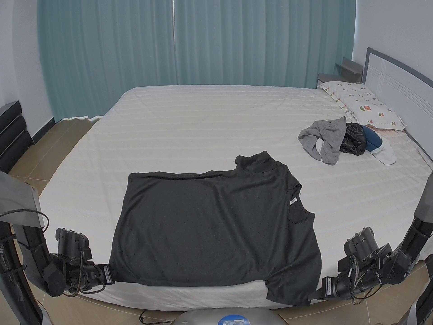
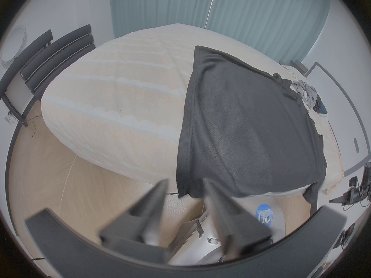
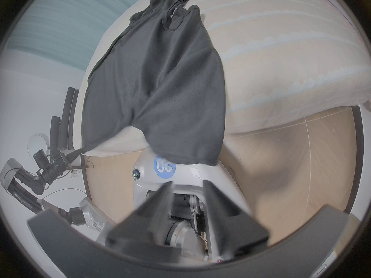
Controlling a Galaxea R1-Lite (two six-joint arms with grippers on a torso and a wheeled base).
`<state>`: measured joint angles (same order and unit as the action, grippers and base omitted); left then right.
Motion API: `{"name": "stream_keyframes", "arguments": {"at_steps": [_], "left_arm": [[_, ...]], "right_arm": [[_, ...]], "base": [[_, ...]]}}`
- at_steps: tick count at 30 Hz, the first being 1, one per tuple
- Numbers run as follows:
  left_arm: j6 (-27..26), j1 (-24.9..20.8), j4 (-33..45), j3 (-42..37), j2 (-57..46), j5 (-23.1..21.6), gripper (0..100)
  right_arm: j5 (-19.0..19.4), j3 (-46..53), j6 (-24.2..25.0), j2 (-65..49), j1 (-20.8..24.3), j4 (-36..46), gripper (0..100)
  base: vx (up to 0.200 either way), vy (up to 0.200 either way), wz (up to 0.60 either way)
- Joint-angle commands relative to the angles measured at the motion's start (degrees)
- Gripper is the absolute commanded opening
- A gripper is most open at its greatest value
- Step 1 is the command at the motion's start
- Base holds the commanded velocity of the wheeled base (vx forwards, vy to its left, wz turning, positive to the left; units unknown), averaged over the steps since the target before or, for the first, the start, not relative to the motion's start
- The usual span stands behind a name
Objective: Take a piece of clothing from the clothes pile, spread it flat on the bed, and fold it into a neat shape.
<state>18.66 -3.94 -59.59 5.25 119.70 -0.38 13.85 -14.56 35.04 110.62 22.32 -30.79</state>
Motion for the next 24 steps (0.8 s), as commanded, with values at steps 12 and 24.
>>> {"name": "stream_keyframes", "arguments": {"at_steps": [12, 24], "left_arm": [[4.89, 0.16, -0.18, 4.77, -2.72, -0.5, 100], [10.6, 1.39, -0.09, 8.02, -2.28, -0.15, 100]], "right_arm": [[0.21, -9.97, 0.56, -1.19, -7.99, -0.32, 100], [2.94, -11.9, 2.58, -0.49, -10.1, -3.84, 100]], "base": [[0.0, 0.0, 0.0], [0.0, 0.067, 0.0]]}}
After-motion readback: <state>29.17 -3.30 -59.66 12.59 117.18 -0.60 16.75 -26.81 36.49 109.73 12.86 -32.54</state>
